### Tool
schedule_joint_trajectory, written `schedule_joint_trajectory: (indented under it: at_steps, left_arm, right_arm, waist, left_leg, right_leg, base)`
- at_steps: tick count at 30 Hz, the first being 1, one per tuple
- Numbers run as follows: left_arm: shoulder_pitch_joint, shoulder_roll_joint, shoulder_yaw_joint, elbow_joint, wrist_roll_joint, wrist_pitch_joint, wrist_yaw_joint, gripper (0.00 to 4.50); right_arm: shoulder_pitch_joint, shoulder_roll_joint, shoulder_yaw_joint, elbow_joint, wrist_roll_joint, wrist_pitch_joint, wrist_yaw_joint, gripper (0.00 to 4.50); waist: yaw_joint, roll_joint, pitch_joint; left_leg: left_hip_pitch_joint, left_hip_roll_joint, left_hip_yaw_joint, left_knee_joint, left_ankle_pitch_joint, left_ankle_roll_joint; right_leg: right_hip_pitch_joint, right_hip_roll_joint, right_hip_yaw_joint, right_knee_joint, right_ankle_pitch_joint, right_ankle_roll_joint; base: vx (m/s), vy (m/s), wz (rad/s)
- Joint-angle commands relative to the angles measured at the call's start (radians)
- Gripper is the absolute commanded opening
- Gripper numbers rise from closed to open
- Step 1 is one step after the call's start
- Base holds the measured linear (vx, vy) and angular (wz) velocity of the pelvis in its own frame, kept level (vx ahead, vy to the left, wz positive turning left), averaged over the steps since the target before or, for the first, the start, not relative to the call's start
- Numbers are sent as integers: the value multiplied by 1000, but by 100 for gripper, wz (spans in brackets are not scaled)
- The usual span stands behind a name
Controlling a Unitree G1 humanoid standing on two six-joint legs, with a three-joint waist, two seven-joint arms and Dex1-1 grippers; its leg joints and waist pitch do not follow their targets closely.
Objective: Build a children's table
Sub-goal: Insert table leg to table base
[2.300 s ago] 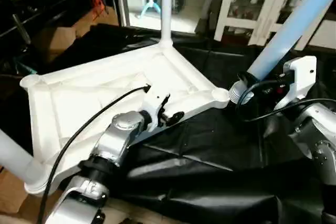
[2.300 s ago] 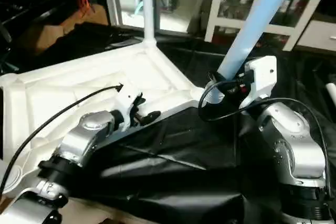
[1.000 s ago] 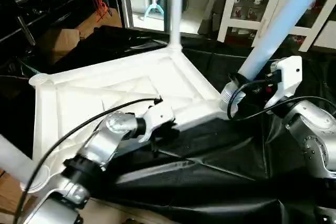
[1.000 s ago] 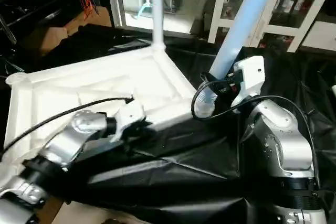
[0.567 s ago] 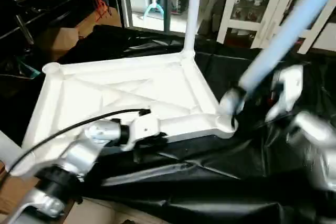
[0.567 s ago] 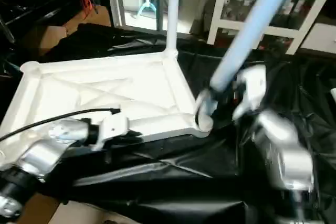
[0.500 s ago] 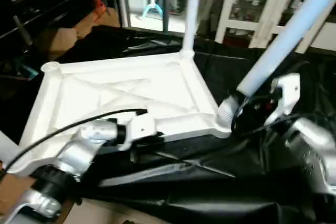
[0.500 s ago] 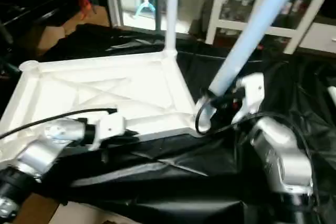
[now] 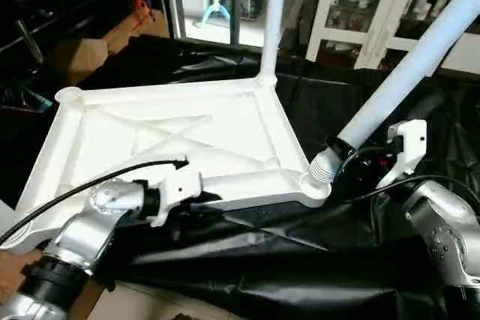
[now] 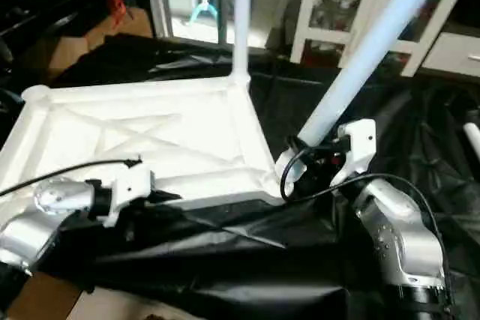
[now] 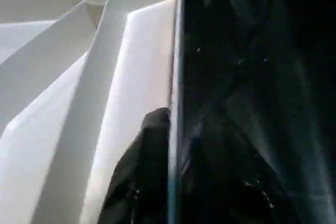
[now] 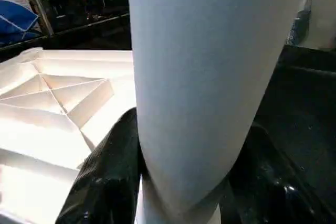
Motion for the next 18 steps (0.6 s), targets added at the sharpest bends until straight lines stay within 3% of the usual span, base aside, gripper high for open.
schedule_joint_trajectory:
  at_steps: [1, 7, 11, 14, 18]
  left_arm:
    - [-21, -30, 0, -31, -17, -6, 24, 145]
    - [-53, -117, 19, -50, -38, 18, 93, 150]
    - [-65, -155, -42, -64, 19, 16, 101, 150]
    - [-78, -156, -84, -13, 90, -15, 121, 150]
    - [-84, -157, -103, 19, 117, -11, 131, 150]
  right_arm:
    - [4, -6, -13, -34, 18, 7, -4, 184]
    - [1, -4, -10, -56, 19, 12, -7, 184]
    - [1, -10, -14, -64, 17, 8, -6, 184]
    - [0, -12, -14, -61, 13, 5, -6, 184]
    - [3, -12, -12, -71, 13, 9, -8, 184]
  waist:
    - [-3, -15, -65]
    - [-4, -19, -65]
    - [-6, -21, -65]
    - [-7, -20, -63]
    - [-8, -16, -65]
  left_leg:
    - [34, 39, -18, -60, -66, 60]
    - [27, 37, -19, -57, -61, 64]
    - [27, 38, -20, -56, -49, 78]
    - [27, 37, -21, -57, -62, 74]
    - [28, 38, -22, -58, -63, 62]
  right_leg:
    - [35, -56, 40, -67, 90, -244]
    - [42, -58, 40, -68, 89, -235]
    - [42, -56, 40, -69, 95, -228]
    - [41, -55, 40, -74, 67, -217]
    - [41, -56, 40, -72, 73, -216]
  base:
    - [0, 0, 0]
    - [0, 0, 0]
    - [0, 0, 0]
    - [0, 0, 0]
    - [0, 0, 0]
